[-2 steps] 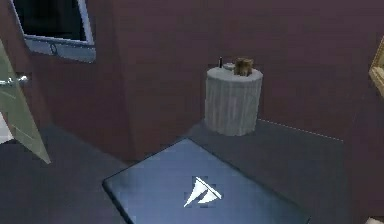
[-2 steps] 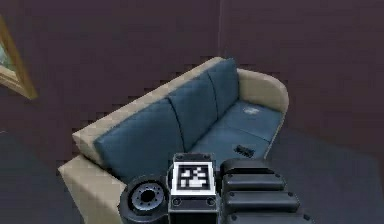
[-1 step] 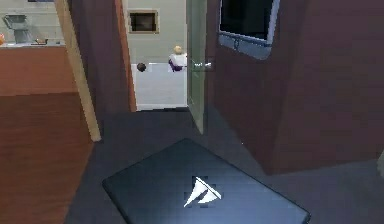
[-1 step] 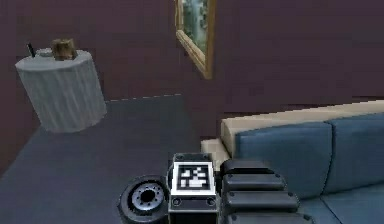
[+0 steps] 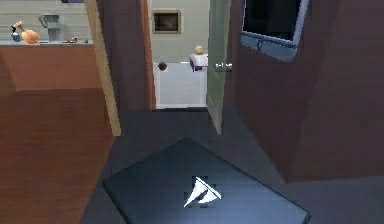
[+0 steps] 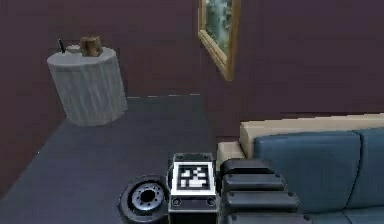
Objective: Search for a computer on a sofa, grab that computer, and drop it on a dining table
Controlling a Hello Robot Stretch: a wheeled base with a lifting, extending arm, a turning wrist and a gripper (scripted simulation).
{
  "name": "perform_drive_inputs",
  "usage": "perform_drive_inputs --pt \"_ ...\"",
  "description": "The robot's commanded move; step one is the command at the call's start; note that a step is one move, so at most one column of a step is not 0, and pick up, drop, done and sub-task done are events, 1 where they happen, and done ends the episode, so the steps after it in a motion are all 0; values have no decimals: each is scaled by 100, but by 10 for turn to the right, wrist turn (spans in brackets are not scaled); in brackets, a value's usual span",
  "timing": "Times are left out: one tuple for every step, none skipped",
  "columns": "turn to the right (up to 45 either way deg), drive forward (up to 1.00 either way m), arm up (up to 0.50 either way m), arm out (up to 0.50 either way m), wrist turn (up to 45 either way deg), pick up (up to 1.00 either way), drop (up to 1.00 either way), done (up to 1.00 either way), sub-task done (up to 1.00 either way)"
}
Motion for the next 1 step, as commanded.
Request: perform_drive_inputs --pt "0 25 0 0 0 0 0 0 0"
